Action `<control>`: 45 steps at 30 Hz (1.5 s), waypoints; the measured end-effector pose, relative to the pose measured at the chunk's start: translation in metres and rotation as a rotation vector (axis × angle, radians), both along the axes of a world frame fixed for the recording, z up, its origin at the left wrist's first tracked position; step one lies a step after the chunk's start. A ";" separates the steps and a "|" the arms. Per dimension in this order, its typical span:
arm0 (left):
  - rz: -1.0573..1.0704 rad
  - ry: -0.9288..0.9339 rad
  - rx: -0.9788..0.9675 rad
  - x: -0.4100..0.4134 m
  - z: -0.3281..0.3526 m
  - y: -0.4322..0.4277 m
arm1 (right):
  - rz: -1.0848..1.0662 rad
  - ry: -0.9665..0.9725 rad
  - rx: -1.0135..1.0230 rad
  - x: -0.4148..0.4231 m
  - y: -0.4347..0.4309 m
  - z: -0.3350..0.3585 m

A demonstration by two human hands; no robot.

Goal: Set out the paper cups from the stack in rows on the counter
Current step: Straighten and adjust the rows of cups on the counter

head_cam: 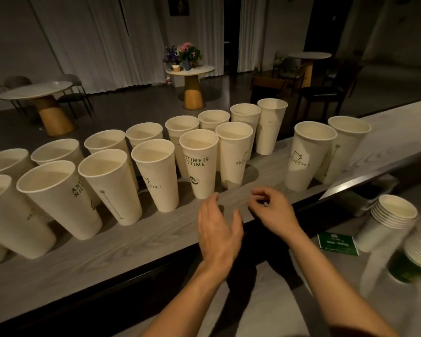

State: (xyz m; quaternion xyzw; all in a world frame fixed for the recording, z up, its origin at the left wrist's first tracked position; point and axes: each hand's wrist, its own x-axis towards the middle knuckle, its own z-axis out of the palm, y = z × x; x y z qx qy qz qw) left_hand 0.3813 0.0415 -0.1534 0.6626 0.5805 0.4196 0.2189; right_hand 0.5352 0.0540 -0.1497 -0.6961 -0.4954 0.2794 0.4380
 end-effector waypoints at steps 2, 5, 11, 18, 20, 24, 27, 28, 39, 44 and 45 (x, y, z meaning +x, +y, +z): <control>-0.127 0.014 0.008 0.011 0.005 -0.010 | -0.081 0.072 0.087 0.014 -0.014 0.001; -0.287 0.035 0.044 0.028 0.015 -0.013 | -0.258 0.113 0.192 0.034 -0.029 0.008; -0.400 0.046 -0.052 0.070 0.025 0.008 | -0.628 0.102 0.407 0.097 -0.034 0.013; -0.406 -0.090 -0.205 0.123 0.024 0.046 | -0.593 0.081 0.235 0.164 -0.017 0.014; -0.422 -0.100 -0.231 0.136 0.026 0.056 | -0.530 0.063 0.180 0.176 -0.009 0.013; -0.459 -0.083 -0.223 0.154 0.031 0.074 | -0.396 0.107 0.160 0.188 0.006 0.008; -0.477 -0.100 -0.205 0.163 0.033 0.085 | -0.339 0.112 0.180 0.188 0.018 0.006; -0.485 -0.116 -0.200 0.166 0.033 0.087 | -0.337 0.103 0.178 0.188 0.023 0.005; -0.128 -0.250 -0.136 0.155 0.017 0.099 | -0.191 0.130 0.140 0.154 0.074 0.000; -0.013 -0.244 -0.167 0.161 0.018 0.101 | -0.187 0.115 0.153 0.145 0.084 0.002; 0.000 -0.245 -0.178 0.163 0.018 0.101 | -0.190 0.120 0.153 0.146 0.086 0.001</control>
